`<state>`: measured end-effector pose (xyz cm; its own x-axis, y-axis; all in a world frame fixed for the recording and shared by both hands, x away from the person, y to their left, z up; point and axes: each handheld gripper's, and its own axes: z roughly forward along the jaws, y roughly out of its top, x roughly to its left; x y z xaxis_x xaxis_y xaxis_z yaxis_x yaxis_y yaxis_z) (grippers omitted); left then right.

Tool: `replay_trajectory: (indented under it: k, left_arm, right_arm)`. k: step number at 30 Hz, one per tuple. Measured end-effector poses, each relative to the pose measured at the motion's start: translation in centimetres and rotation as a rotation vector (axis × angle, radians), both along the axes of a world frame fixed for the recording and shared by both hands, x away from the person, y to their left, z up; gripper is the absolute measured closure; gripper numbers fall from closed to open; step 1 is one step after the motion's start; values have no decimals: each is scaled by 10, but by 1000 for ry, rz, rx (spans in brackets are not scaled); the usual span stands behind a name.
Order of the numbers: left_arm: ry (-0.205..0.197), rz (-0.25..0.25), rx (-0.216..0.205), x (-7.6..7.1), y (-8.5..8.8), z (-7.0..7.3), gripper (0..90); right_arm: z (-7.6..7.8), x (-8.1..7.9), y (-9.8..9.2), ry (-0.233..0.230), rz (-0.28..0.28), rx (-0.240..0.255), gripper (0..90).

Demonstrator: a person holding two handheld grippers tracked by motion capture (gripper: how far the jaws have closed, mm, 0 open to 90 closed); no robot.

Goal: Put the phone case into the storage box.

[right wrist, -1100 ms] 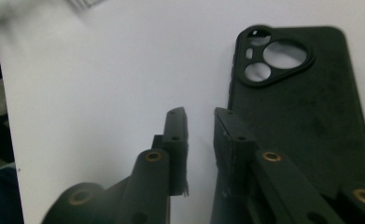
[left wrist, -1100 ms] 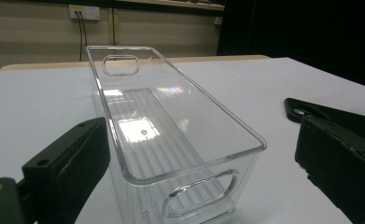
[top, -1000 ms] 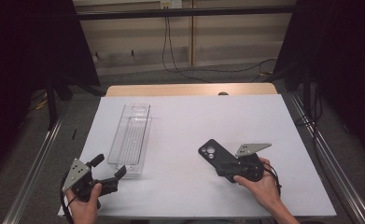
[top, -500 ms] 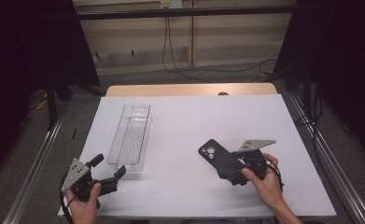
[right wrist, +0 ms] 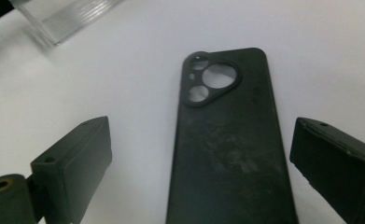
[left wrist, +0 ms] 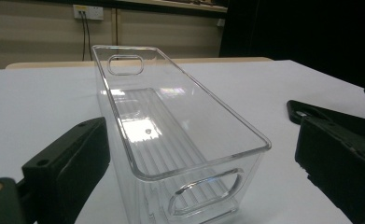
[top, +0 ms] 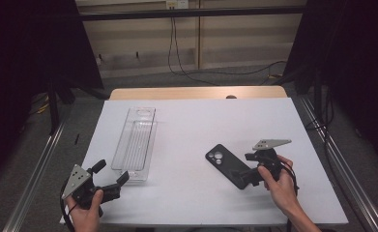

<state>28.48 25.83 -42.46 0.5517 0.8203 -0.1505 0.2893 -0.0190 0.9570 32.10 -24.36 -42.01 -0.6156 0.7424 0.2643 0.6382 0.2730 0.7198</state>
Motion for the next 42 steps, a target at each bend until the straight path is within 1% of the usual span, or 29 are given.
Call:
replay_trajectory:
  k: [2,3,4,5,8,9,10,11,12,15,17,18,19,21,22,23,24,25,26,27,29,31,32,33,35,36,37,39,42]
  left_arm:
    - [-2,1,2,0,0,0,32]
    - [-2,1,1,0,0,0,32]
    - [-1,0,1,0,0,0,32]
    - [-2,0,1,0,0,0,32]
    - [-2,0,2,0,0,0,32]
    - [-2,-1,6,0,1,0,32]
    - [-2,0,3,0,1,0,32]
    - [-2,1,4,0,1,0,32]
    - [-1,1,3,0,1,0,32]
    - [-3,-1,4,0,1,0,32]
    - [-3,0,2,0,1,0,32]
    - [-2,-1,3,0,1,0,32]
    - [-2,-1,2,0,1,0,32]
    - [-1,-1,2,0,1,0,32]
    - [-1,-2,2,0,1,0,32]
    - [-1,-2,2,0,1,0,32]
    - [-2,-2,1,0,1,0,32]
    - [-2,-3,2,0,1,0,32]
    - [-2,-3,3,0,1,0,32]
    - [-1,-2,3,0,1,0,32]
    - [2,-4,4,0,1,0,32]
    - [1,-6,4,0,0,0,32]
    - [1,-5,3,0,0,0,32]
    - [1,-5,2,0,0,0,32]
    - [1,-5,2,0,0,0,32]
    - [1,-5,2,0,0,0,32]
    - [1,-6,2,0,0,0,32]
    - [1,-3,-1,1,0,0,32]
    - [2,-3,1,1,-1,0,32]
  right_arm:
    - [-2,3,2,-1,-12,-20,44]
    - [-2,5,3,0,-19,-37,41]
    - [-2,7,4,6,-17,-46,40]
    - [-3,9,5,5,-2,-50,43]
    - [-2,16,10,43,-5,-101,40]
    - [-2,17,11,38,-12,-114,41]
    - [-1,19,12,45,-4,-114,40]
    - [0,22,13,59,8,-97,39]
    - [0,24,13,65,13,-92,36]
    - [-1,30,17,94,46,-125,37]
    - [-4,35,18,109,65,-136,34]
    - [-5,37,19,127,73,-145,36]
    - [-6,39,20,131,64,-152,42]
    - [-7,42,21,143,76,-163,37]
    - [-8,43,22,143,78,-159,34]
    - [-9,45,22,150,76,-169,34]
    - [-10,46,23,165,84,-189,43]
    - [-10,48,23,171,99,-200,47]
    - [-11,50,24,175,106,-201,43]
    - [-12,51,25,178,114,-213,36]
    - [-12,54,27,202,150,-226,45]
    - [-14,56,29,207,150,-237,41]
    - [-15,57,30,205,146,-256,35]
    - [-17,58,31,211,142,-264,41]
    - [-19,59,32,218,157,-274,46]
    - [-20,59,32,224,155,-281,41]
    - [-20,59,33,219,158,-288,37]
    - [-19,59,34,224,163,-307,42]
    - [-20,60,38,233,165,-331,5]
